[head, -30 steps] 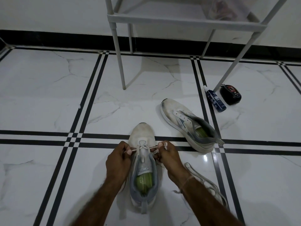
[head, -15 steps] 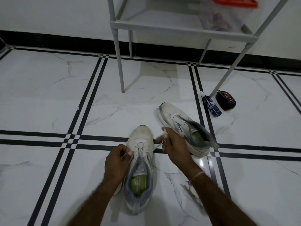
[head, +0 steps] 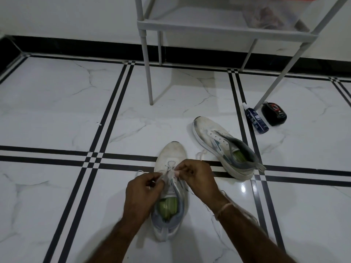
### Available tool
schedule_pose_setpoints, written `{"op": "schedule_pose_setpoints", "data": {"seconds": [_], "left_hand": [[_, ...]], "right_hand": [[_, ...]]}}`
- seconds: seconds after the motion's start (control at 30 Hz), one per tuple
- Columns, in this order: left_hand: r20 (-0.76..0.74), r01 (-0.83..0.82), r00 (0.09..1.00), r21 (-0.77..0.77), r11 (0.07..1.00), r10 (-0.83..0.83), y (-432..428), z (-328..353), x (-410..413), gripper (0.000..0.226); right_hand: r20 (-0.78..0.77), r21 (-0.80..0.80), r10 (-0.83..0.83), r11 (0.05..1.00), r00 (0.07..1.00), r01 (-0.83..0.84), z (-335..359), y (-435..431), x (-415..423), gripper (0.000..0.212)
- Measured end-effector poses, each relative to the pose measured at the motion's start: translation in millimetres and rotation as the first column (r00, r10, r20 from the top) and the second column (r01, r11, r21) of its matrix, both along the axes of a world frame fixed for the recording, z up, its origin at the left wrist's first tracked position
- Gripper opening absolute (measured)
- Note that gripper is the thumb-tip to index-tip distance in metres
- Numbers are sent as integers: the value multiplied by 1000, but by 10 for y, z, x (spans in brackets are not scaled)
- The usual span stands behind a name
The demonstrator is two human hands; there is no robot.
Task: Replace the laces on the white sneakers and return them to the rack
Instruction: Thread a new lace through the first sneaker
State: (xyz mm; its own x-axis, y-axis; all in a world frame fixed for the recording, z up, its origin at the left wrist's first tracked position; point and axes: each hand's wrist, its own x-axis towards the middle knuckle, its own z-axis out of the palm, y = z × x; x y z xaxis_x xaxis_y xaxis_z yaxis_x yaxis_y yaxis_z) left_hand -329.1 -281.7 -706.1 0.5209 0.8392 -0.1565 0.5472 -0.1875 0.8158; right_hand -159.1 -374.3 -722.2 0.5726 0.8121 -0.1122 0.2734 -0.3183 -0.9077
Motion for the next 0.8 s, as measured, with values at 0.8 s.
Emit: {"op": "schedule_pose_setpoints", "data": {"seconds": [0.8], "left_hand": [[239, 2, 966, -385, 923, 98, 42, -176, 155, 9]], "right_hand": [[8, -47, -176, 983, 984, 177, -107, -21, -300, 12]]}}
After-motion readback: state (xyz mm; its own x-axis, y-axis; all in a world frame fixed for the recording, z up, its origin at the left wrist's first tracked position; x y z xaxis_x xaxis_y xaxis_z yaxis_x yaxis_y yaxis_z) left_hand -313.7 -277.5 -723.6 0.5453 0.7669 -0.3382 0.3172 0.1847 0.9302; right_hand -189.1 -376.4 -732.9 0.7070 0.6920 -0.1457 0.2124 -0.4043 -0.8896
